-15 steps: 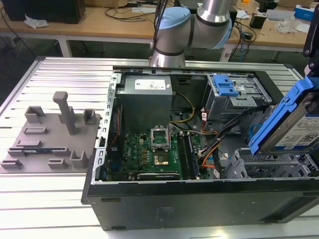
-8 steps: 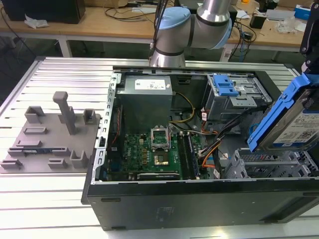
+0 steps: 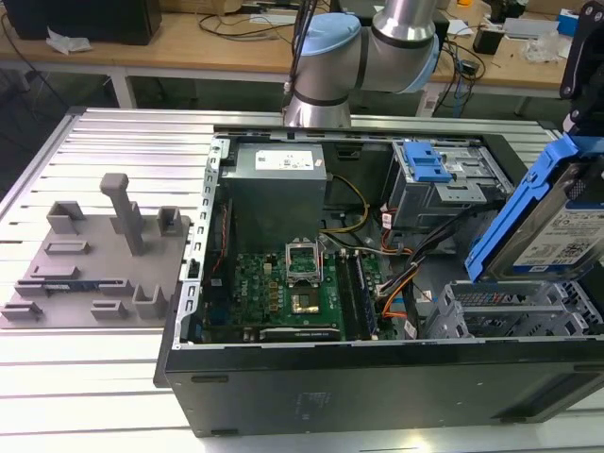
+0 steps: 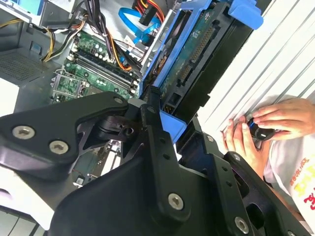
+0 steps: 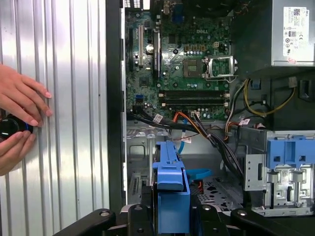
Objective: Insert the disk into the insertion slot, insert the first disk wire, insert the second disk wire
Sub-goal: 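Insert the disk into the insertion slot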
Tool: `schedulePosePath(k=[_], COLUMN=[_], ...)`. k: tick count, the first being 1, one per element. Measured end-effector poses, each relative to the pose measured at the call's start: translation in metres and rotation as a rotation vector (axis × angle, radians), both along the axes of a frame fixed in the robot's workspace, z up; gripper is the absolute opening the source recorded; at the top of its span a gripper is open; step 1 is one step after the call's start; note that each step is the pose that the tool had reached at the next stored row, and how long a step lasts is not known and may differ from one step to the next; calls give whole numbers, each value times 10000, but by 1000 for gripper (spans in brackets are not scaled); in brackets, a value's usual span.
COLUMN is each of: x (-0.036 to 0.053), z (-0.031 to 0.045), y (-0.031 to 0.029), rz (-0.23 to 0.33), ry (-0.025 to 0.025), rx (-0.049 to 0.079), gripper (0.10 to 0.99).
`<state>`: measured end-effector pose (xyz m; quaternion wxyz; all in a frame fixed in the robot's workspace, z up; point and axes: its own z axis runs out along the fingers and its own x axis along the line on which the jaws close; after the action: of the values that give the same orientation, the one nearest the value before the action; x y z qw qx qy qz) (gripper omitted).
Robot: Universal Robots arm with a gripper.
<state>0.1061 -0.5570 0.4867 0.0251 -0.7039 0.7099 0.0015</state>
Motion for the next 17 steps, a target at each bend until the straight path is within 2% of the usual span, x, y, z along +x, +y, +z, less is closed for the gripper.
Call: schedulePosePath(k=[17], x=[0], z=[-145], y=[14], rz=[-2], ry=[0], rx=[-2], gripper=[365])
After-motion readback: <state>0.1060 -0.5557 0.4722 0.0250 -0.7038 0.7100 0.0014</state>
